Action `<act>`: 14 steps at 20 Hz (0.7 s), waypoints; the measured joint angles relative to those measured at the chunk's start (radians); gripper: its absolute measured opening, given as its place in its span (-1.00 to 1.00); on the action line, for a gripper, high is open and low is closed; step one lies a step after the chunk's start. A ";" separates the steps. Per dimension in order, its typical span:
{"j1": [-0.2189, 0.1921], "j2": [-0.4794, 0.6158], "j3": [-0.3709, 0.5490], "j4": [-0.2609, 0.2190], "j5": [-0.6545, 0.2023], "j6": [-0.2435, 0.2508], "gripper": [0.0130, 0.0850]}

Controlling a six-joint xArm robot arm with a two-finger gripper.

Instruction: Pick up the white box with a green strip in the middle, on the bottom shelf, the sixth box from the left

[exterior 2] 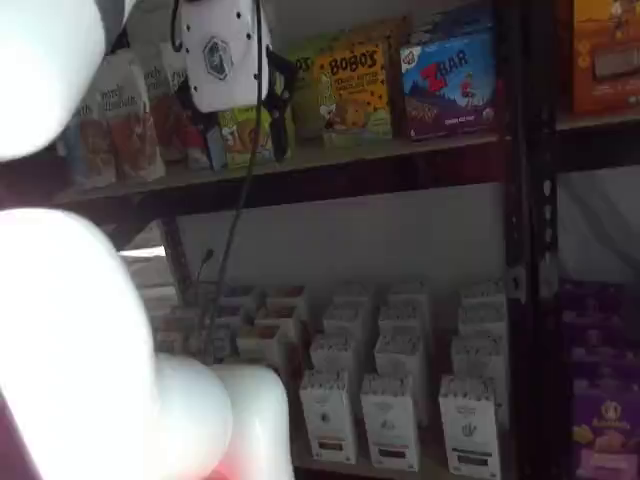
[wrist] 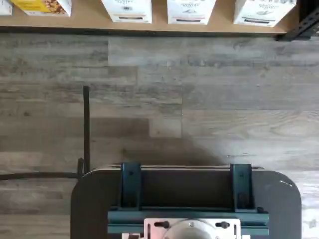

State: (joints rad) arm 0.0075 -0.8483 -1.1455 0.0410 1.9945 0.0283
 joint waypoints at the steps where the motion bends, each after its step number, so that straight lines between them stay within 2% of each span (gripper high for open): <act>1: 0.016 -0.003 0.003 -0.018 -0.005 0.009 1.00; 2: 0.043 -0.010 0.009 -0.046 -0.018 0.021 1.00; 3: 0.050 -0.015 0.014 -0.058 -0.027 0.025 1.00; 6: 0.043 -0.020 0.026 -0.067 -0.044 0.017 1.00; 11: 0.013 -0.043 0.105 -0.102 -0.121 -0.019 1.00; 14: -0.034 -0.065 0.206 -0.090 -0.217 -0.055 1.00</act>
State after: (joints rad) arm -0.0263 -0.9133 -0.9398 -0.0495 1.7771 -0.0271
